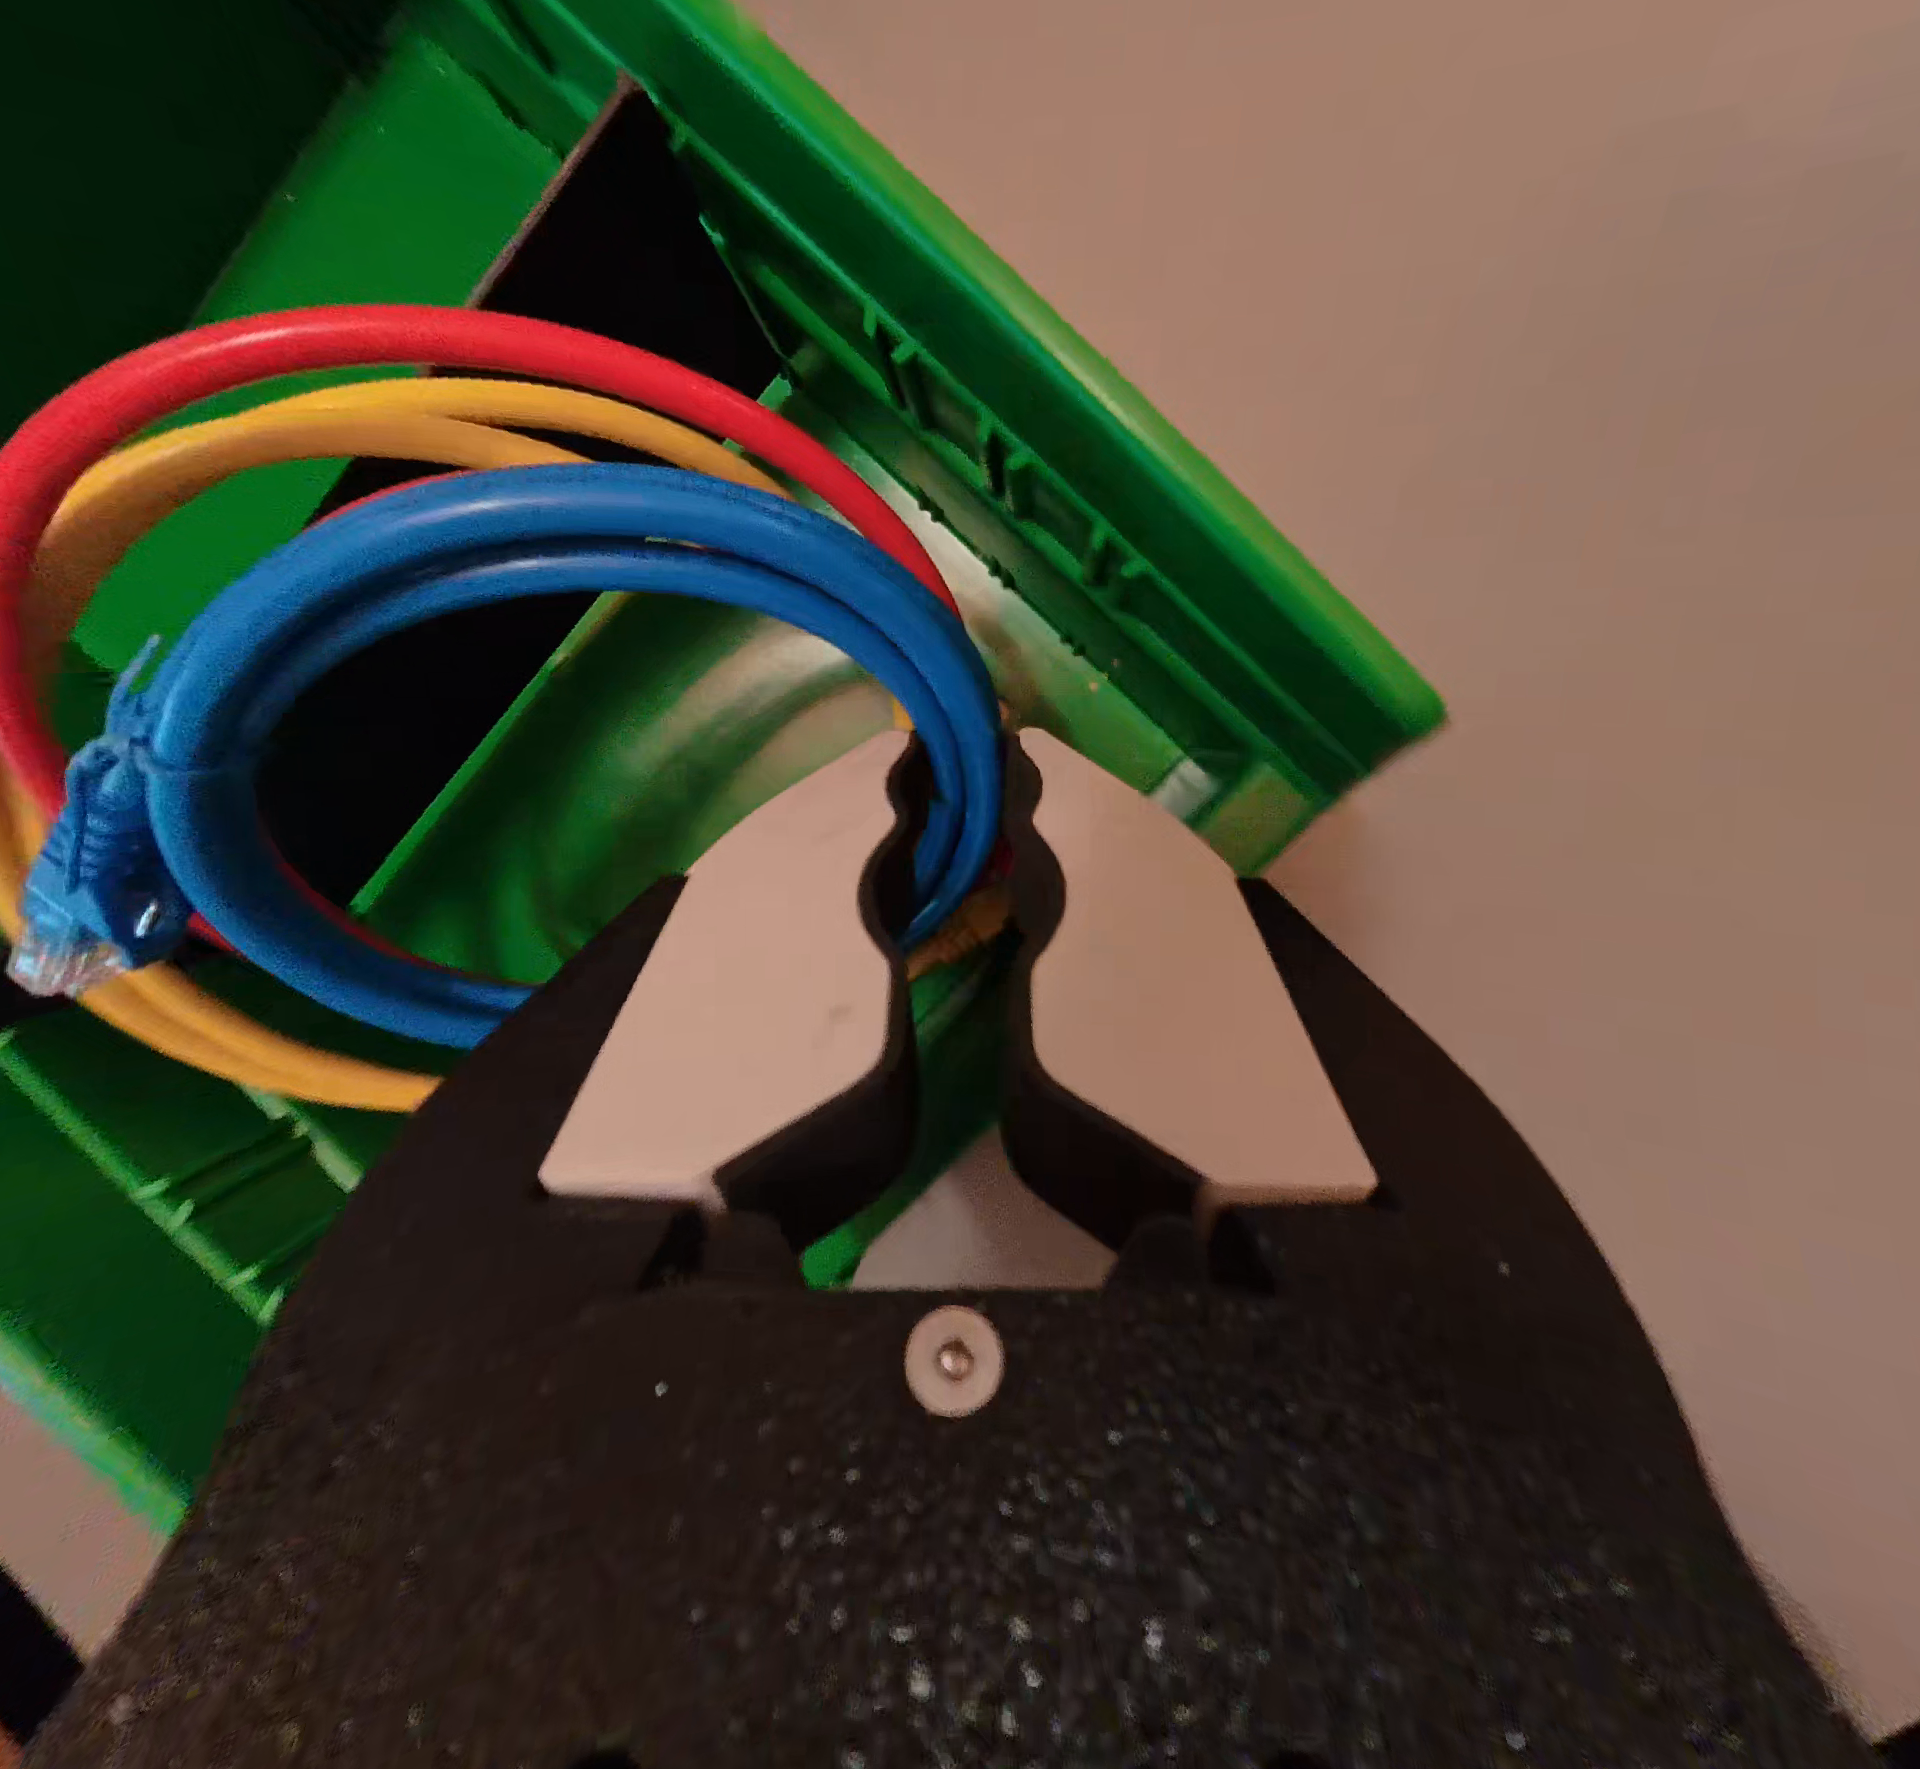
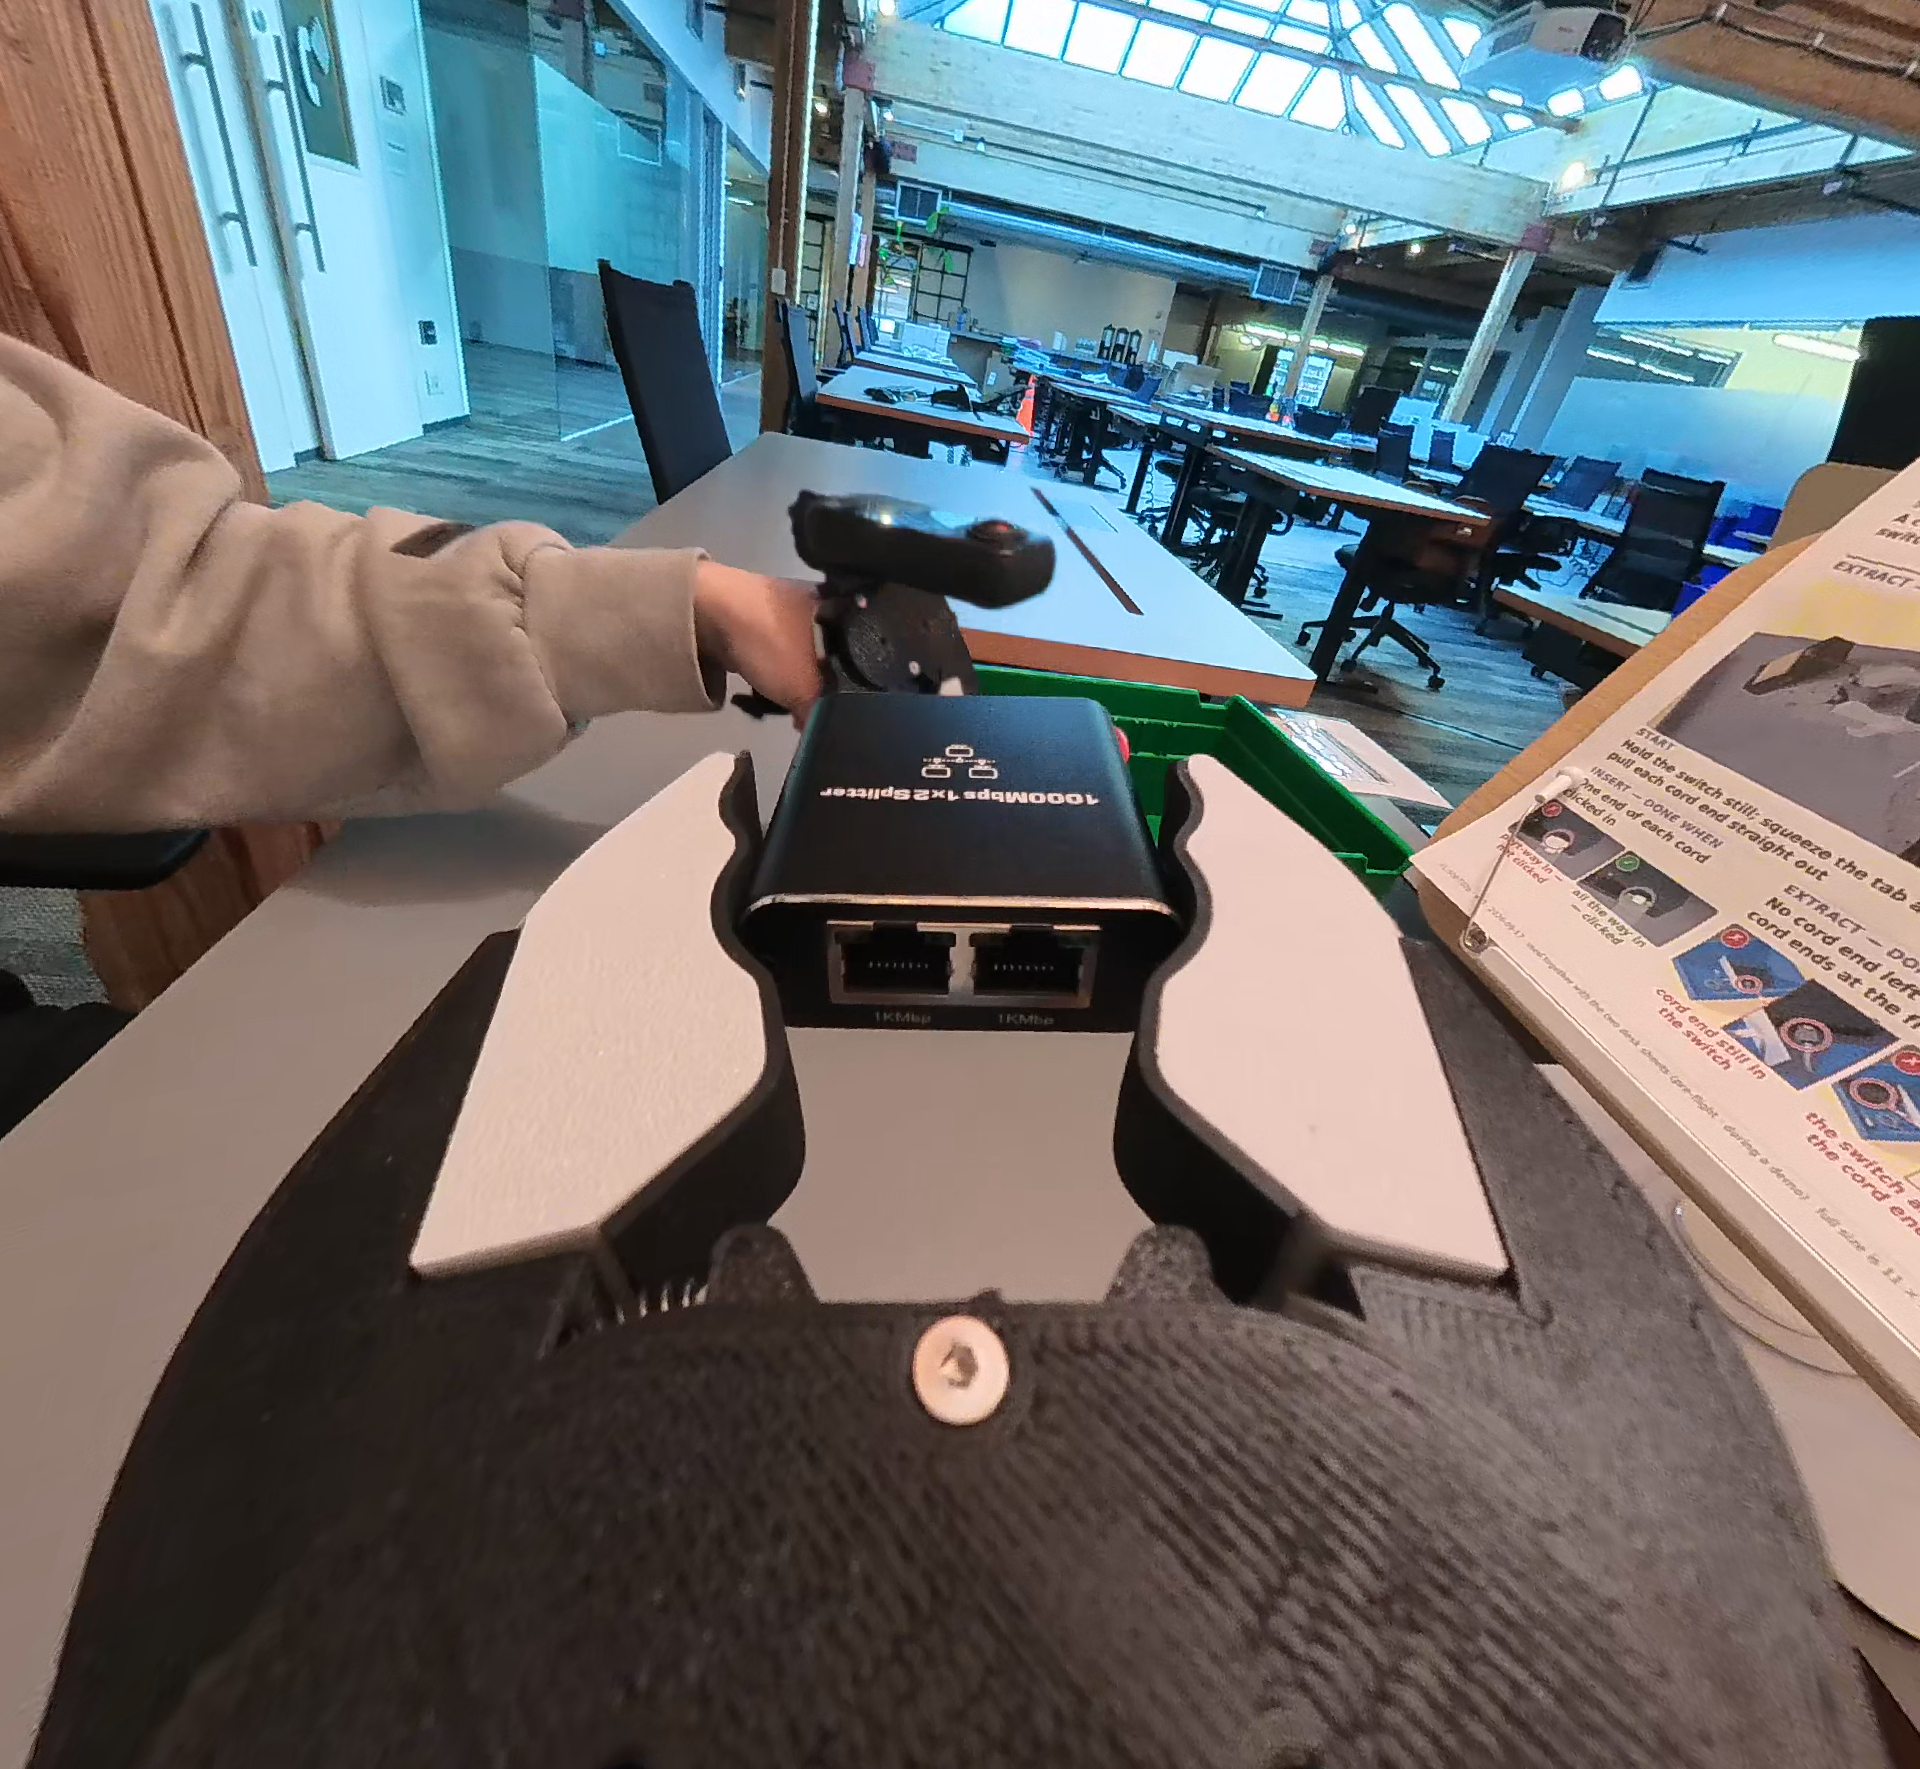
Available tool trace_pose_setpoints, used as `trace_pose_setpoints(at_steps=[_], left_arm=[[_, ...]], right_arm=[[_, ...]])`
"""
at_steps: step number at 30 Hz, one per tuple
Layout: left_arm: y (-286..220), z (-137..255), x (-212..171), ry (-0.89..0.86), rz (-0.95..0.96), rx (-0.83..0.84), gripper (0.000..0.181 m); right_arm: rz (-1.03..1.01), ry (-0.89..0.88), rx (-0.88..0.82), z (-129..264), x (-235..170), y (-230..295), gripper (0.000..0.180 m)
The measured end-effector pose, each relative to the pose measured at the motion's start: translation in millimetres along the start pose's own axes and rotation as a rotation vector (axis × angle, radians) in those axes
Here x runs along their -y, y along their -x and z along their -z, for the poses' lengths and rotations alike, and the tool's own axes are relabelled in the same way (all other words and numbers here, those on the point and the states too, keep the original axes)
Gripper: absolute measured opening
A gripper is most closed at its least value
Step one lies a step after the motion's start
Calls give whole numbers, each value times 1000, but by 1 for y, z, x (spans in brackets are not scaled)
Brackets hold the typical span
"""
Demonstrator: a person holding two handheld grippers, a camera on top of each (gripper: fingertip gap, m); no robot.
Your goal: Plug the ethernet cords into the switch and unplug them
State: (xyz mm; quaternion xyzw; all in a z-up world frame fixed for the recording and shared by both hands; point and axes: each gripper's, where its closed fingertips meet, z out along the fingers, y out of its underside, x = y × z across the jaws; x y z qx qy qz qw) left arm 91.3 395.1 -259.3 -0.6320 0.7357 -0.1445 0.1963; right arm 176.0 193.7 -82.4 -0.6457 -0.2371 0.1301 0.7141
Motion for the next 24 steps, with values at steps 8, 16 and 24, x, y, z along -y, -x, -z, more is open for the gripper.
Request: trace_pose_setpoints(at_steps=[8,16,24], left_arm=[[-23,65,-4,67,-272,20,13],[-20,40,-14,100,-266,-57,11],[-1,48,-21,64,-400,9,14]], right_arm=[[-129,-248,176,19,29,14,75],[-140,-299,238,26,34,20,75],[-118,-255,211,24,29,18,75]])
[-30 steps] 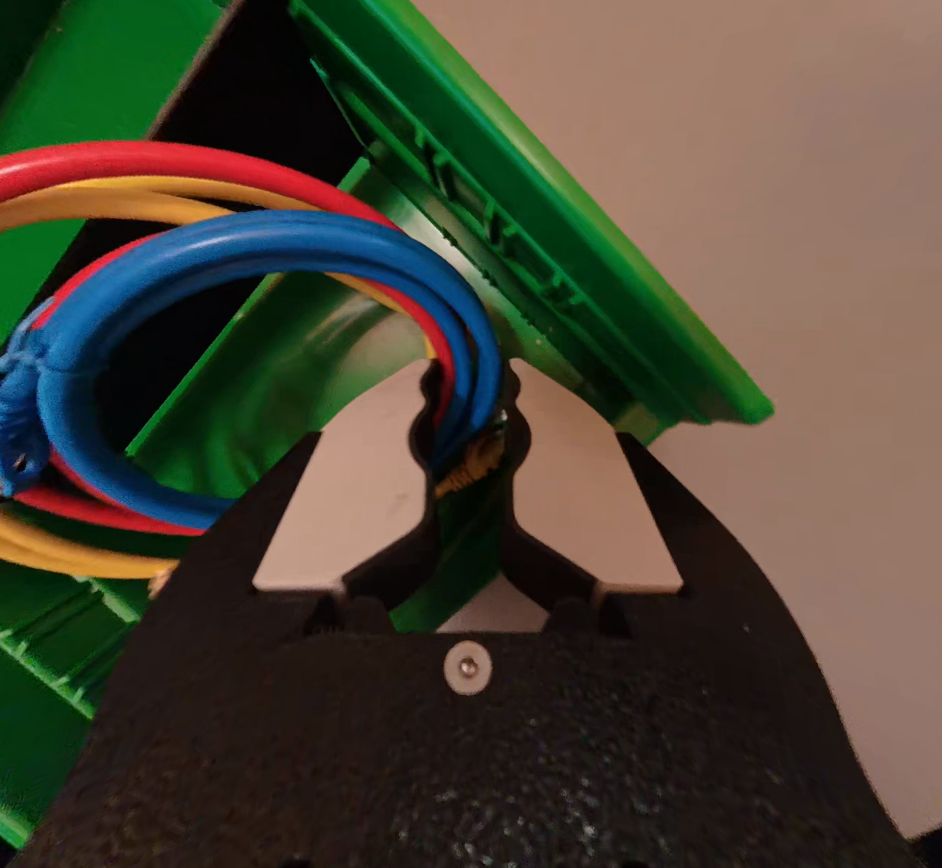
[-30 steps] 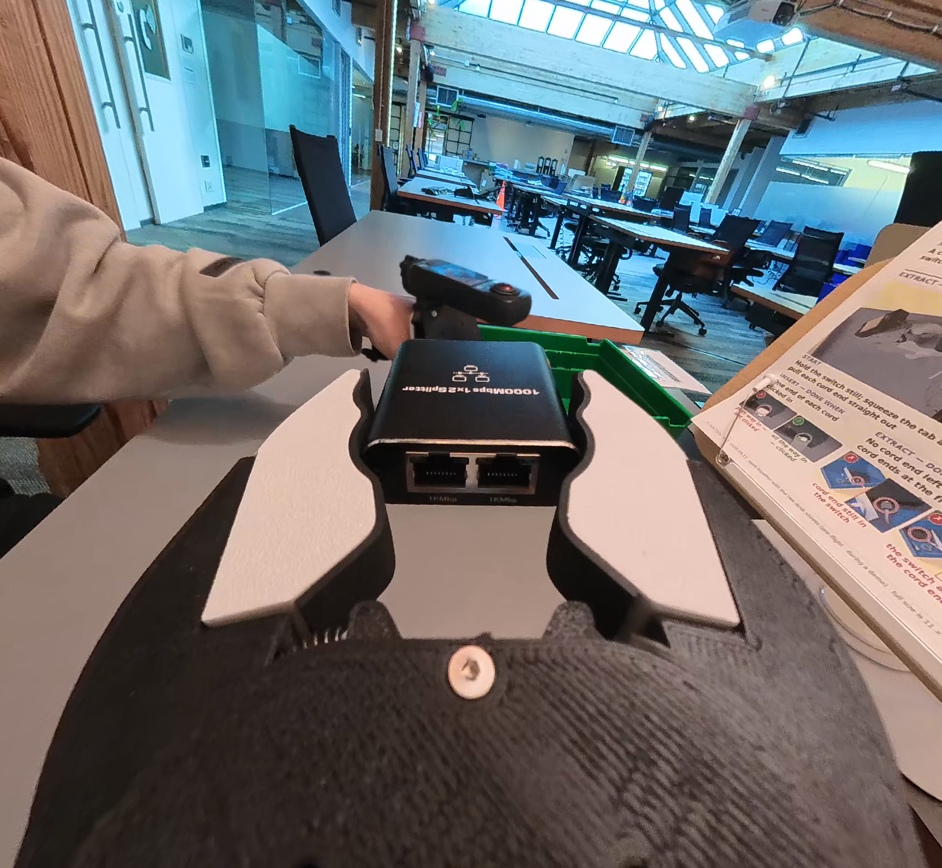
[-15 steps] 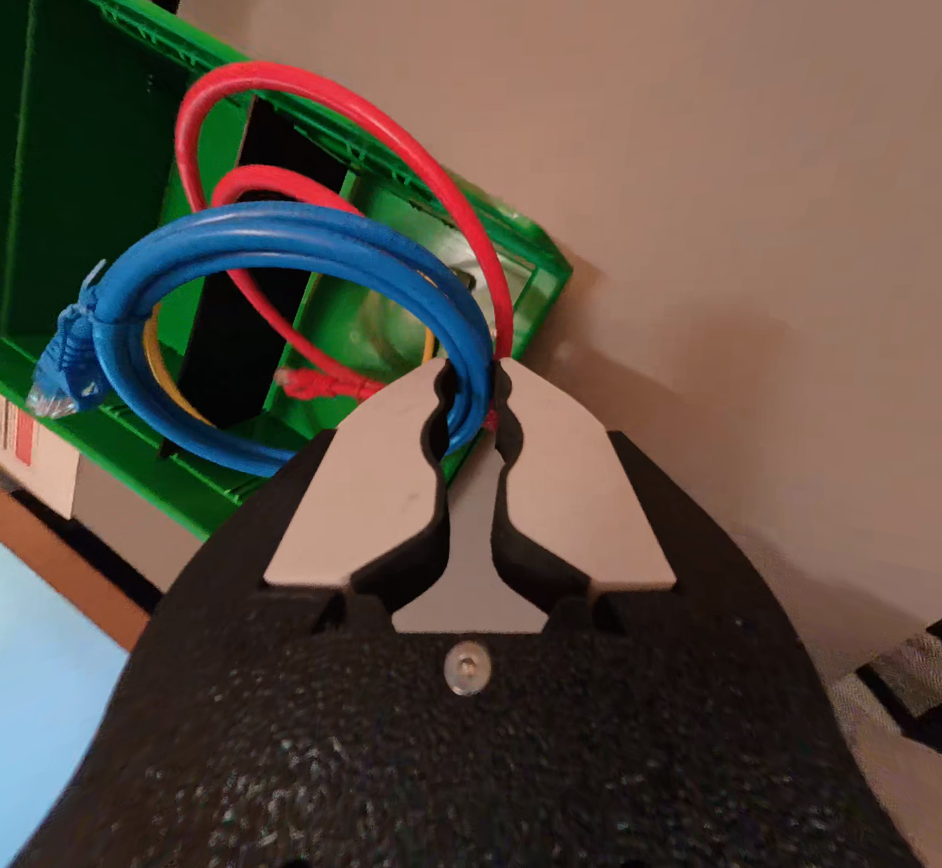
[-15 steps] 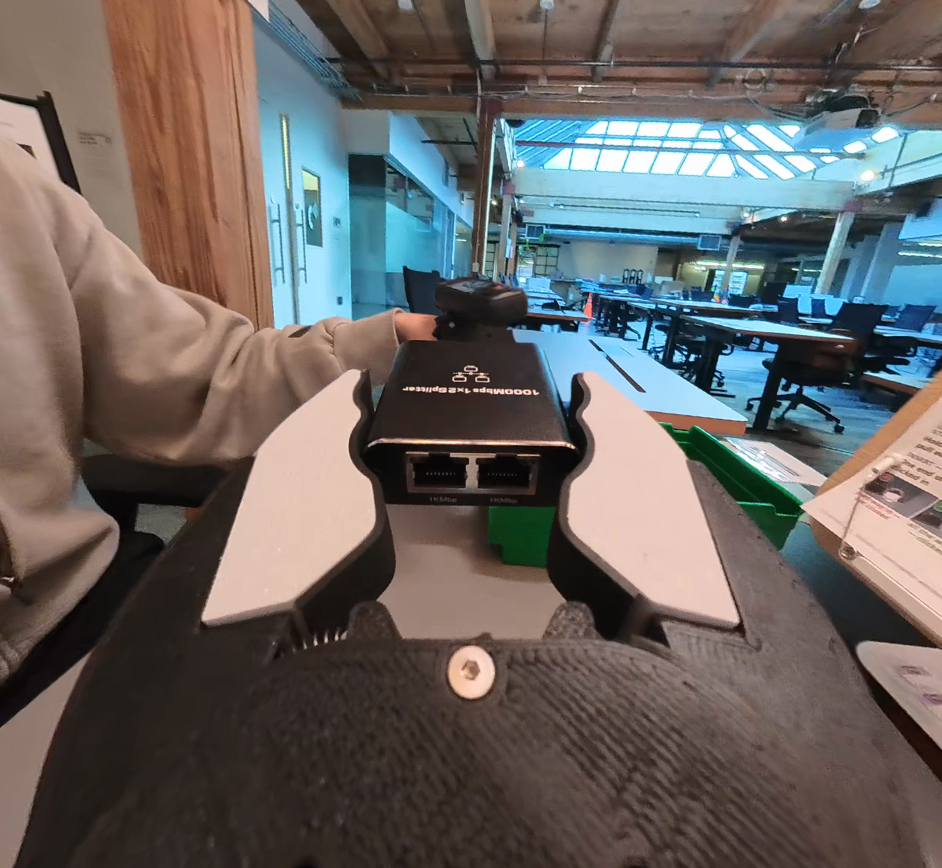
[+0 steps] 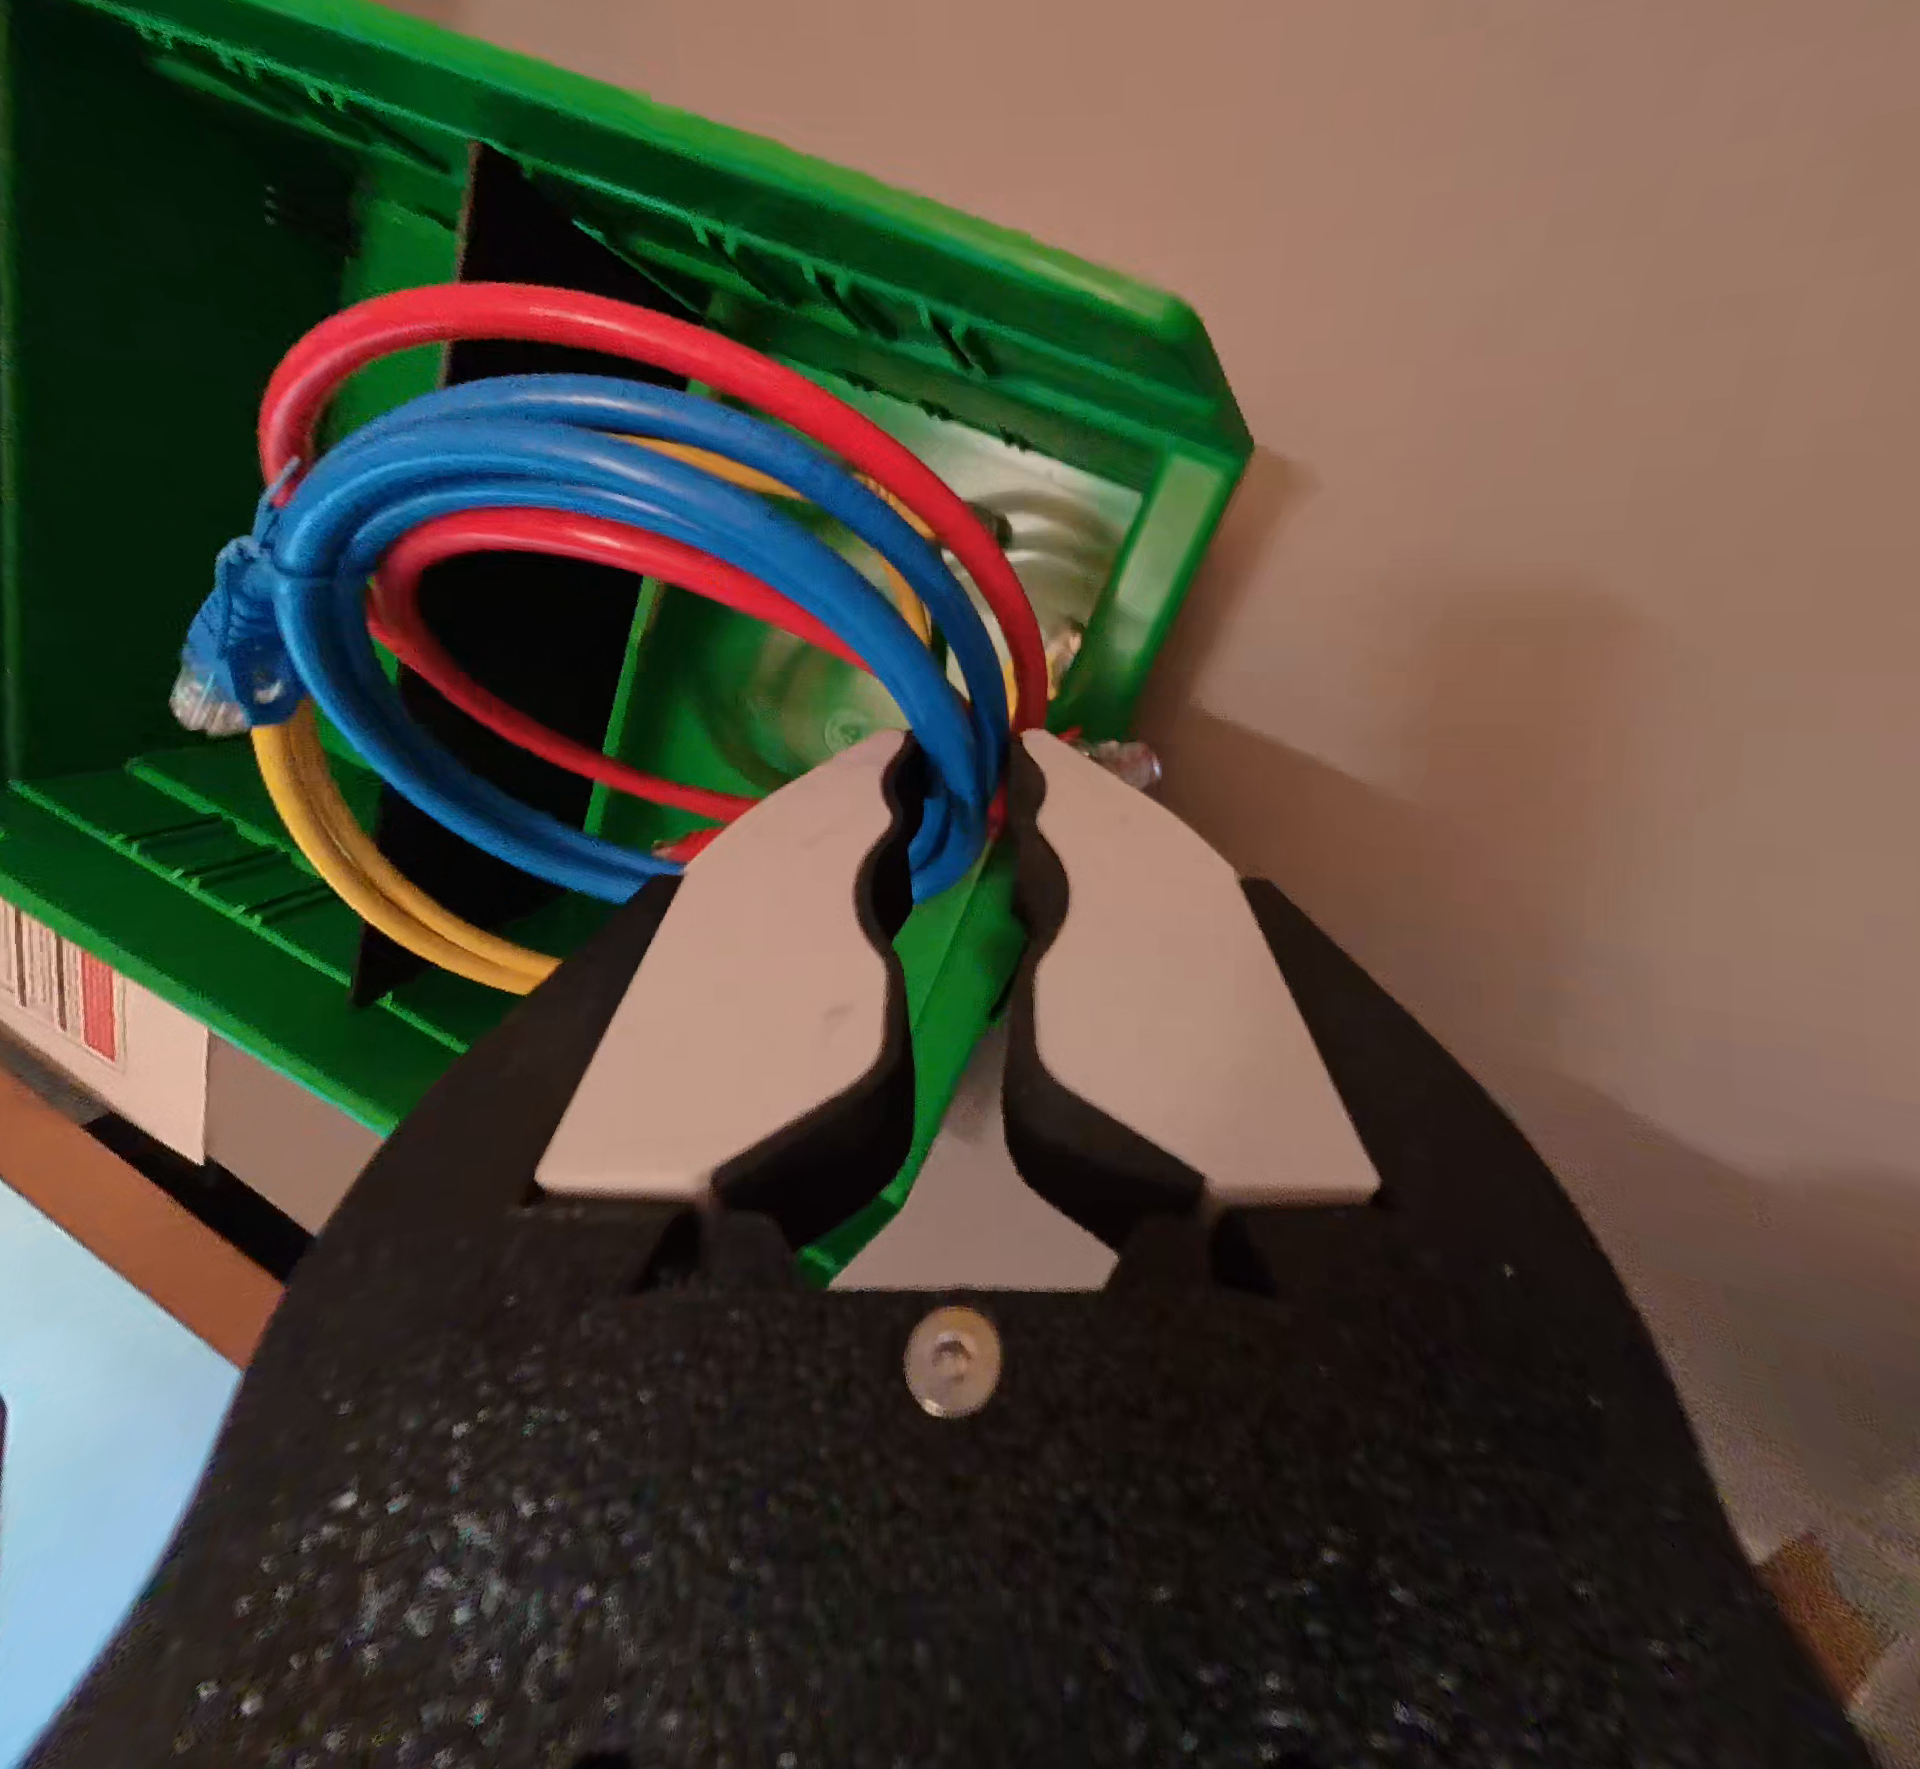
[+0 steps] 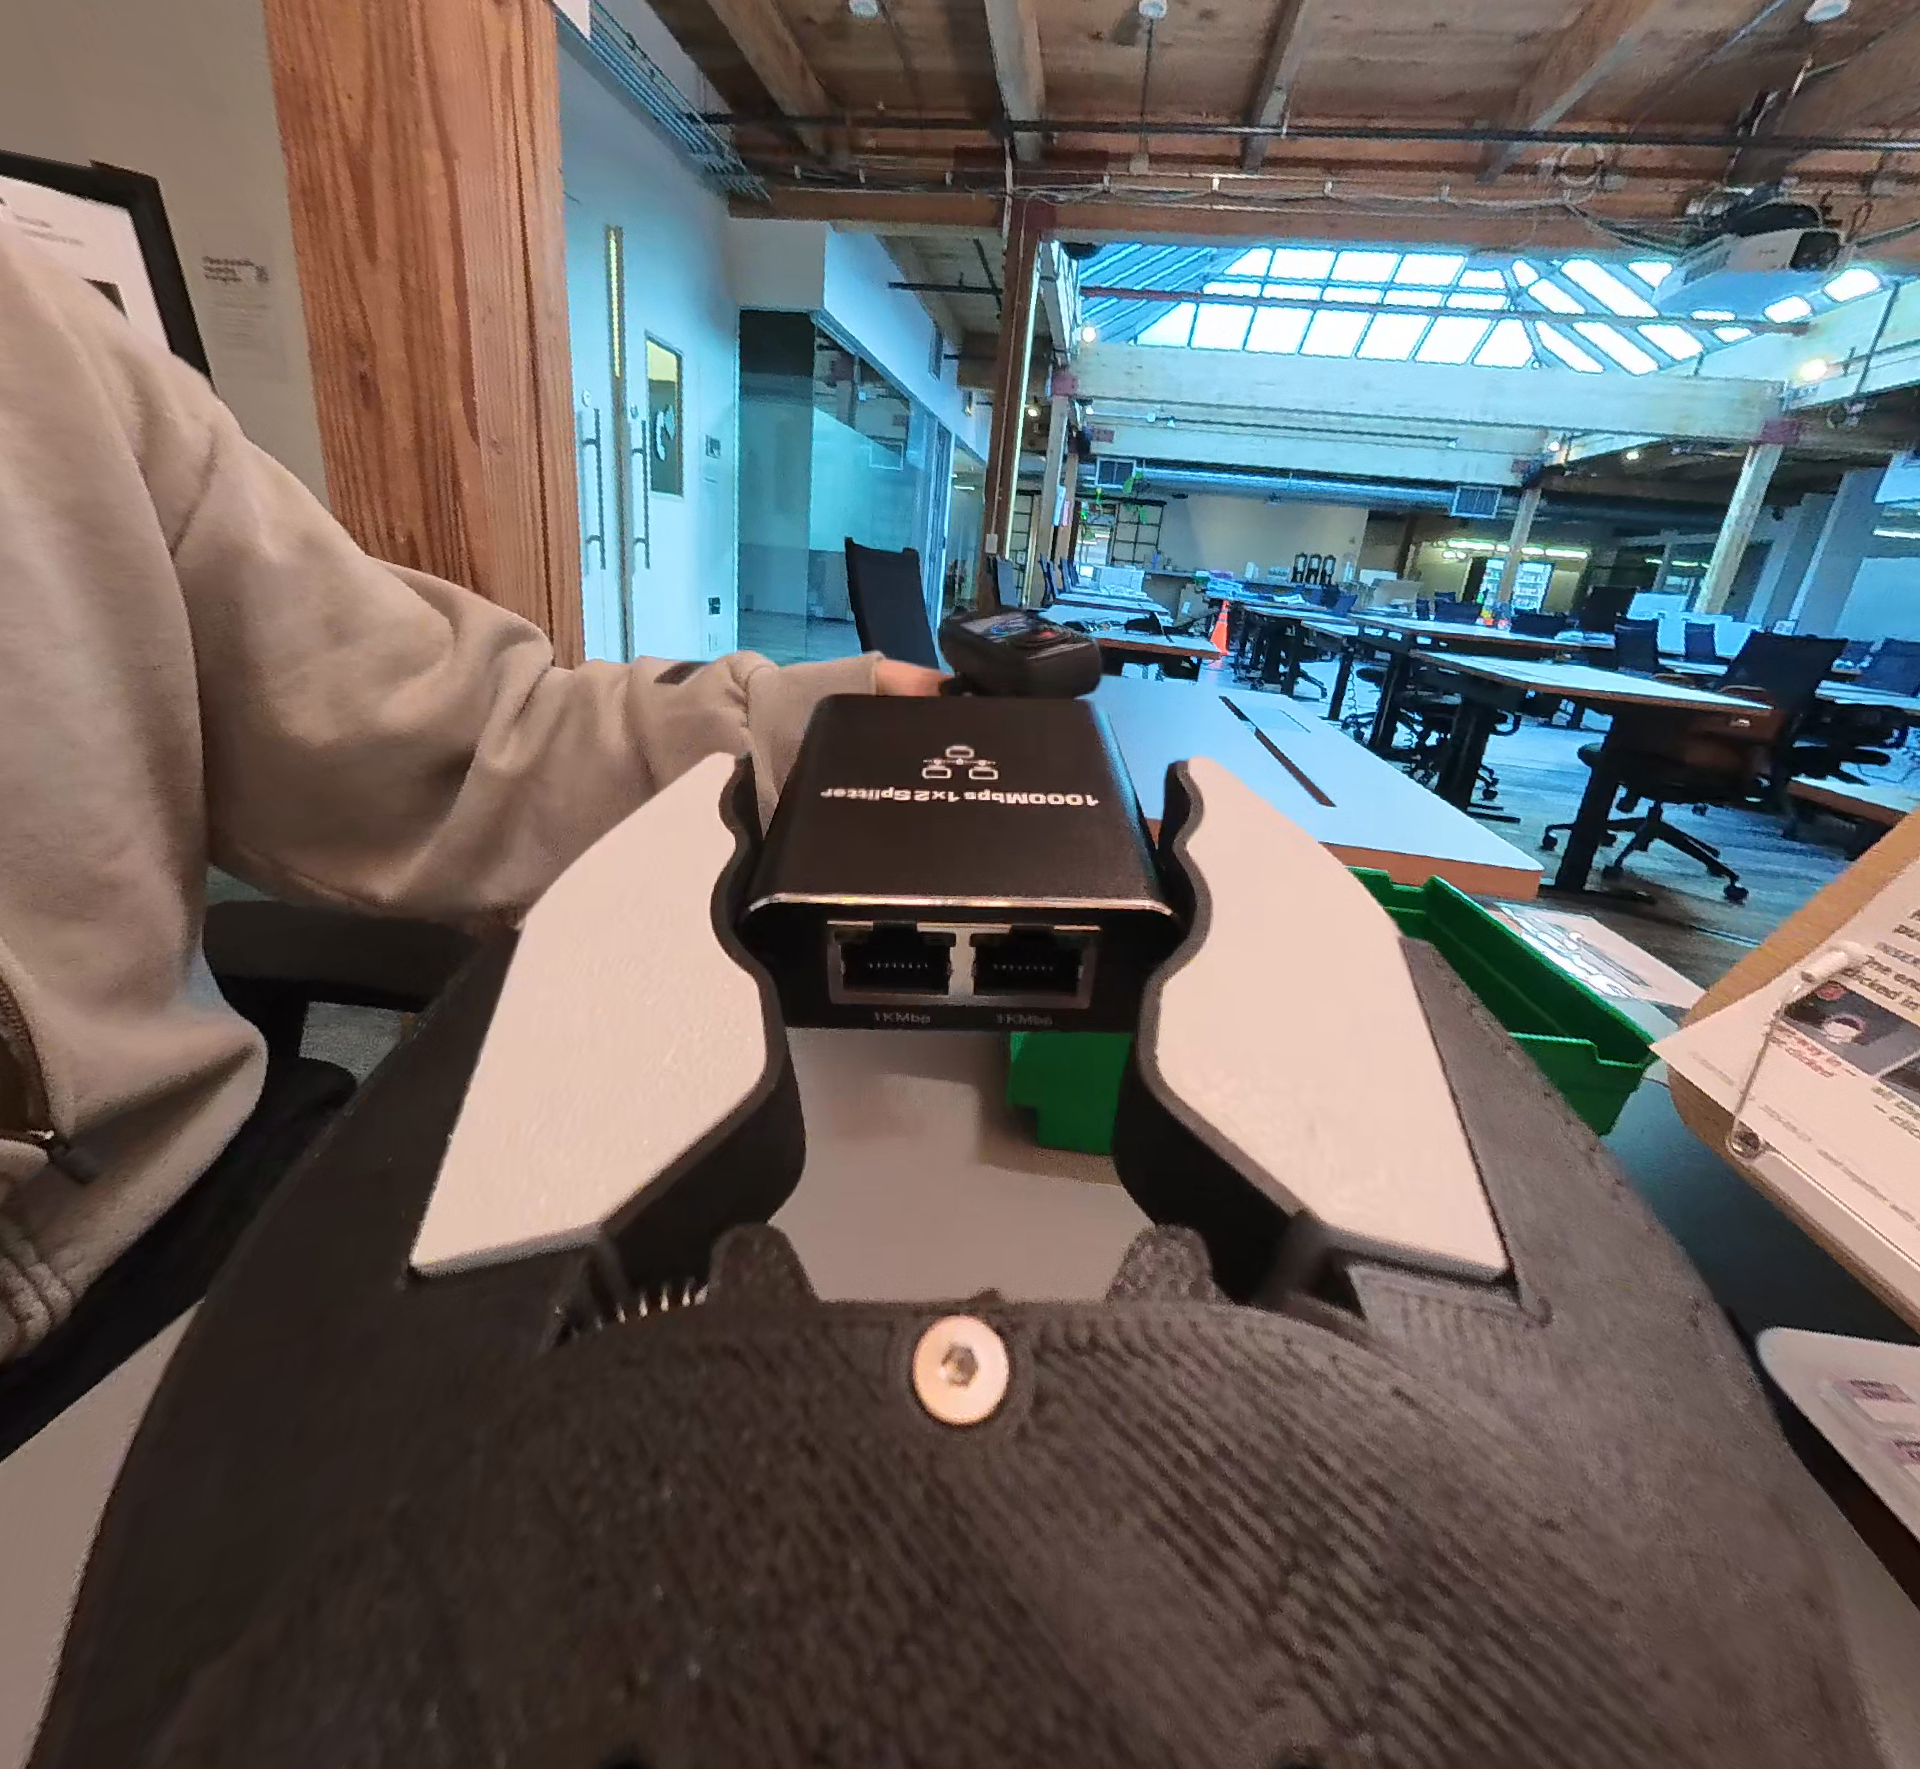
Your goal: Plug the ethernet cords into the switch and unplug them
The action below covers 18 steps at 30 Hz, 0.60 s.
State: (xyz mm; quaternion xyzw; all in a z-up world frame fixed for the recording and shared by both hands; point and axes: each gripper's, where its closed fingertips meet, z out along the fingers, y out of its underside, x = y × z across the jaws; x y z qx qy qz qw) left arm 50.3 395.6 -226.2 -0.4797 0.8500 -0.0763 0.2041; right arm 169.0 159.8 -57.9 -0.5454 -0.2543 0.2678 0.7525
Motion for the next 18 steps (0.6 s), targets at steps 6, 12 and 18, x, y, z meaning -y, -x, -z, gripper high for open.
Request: trace_pose_setpoints(at_steps=[6,12,18], left_arm=[[9,10,-16,-6,-13,0,14],[6,25,1,-90,-252,114,10],[14,51,13,6,-462,320,10]], right_arm=[[7,10,-1,2,0,0,75],[9,11,-10,4,0,-1,75],[18,13,-16,8,1,-1,75]])
